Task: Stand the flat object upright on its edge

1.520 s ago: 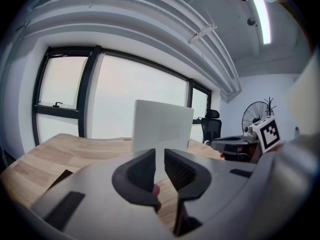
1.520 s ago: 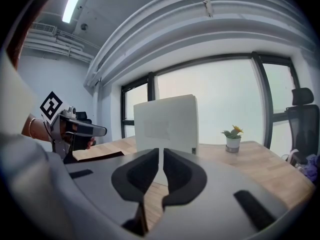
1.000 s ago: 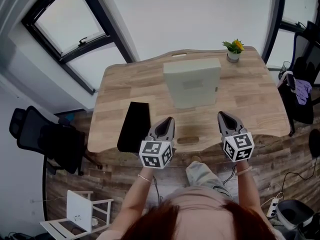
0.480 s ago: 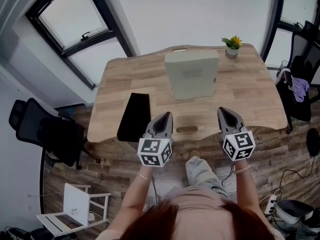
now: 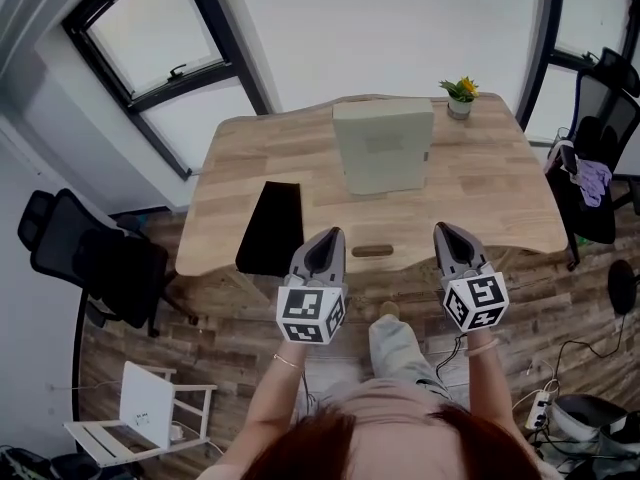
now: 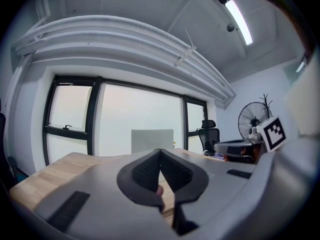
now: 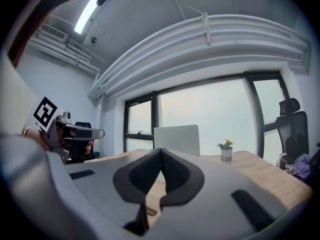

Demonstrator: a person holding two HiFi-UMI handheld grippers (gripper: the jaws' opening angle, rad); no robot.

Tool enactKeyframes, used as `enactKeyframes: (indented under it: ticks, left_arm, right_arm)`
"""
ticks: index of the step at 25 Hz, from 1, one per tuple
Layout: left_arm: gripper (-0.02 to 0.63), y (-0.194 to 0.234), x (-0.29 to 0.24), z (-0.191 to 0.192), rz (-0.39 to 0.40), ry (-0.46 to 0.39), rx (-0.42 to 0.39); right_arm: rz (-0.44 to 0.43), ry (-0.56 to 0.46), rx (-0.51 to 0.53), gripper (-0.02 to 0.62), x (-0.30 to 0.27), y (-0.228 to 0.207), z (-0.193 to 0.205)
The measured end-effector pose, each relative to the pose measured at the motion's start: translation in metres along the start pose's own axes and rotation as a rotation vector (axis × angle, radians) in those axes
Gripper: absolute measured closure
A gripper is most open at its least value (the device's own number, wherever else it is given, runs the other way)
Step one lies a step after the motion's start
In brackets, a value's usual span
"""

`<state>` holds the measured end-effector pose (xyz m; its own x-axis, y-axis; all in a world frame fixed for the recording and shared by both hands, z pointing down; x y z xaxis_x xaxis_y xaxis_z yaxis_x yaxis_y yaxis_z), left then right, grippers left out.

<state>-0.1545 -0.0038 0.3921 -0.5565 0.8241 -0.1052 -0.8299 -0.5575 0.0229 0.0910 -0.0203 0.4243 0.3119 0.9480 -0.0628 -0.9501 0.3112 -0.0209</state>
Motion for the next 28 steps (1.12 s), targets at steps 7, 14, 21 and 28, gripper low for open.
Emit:
enactKeyframes:
  ticks: [7, 14, 21, 28]
  left_arm:
    - [0.595, -0.013, 0.033, -0.001, -0.013, -0.012, 0.008]
    - [0.595, -0.032, 0.059, -0.005, -0.015, -0.006, 0.002]
    - [0.595, -0.054, 0.067, -0.014, -0.011, -0.029, -0.009]
    - [0.595, -0.078, 0.069, -0.025, -0.035, -0.039, -0.020]
  right_arm:
    - [0.004, -0.022, 0.003, 0.595, 0.032, 0.016, -0.008]
    - [0.006, -0.028, 0.042, 0.595, 0.061, 0.032, -0.015]
    - [0.011, -0.051, 0.077, 0.595, 0.081, 0.042, -0.026]
    - [-0.003, -0.067, 0.122, 0.595, 0.096, 0.033, -0.034]
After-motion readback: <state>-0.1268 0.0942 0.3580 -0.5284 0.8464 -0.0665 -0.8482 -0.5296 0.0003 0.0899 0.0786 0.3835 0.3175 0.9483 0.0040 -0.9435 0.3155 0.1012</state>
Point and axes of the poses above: the fingertips, and each gripper's own axes: x backward along the fingers, y to its left, z out of its underside, the point moved 7 cm from there along x, backward along the fingers, and after that the axes turned 10 degrees about z, right-handed, at the moved point
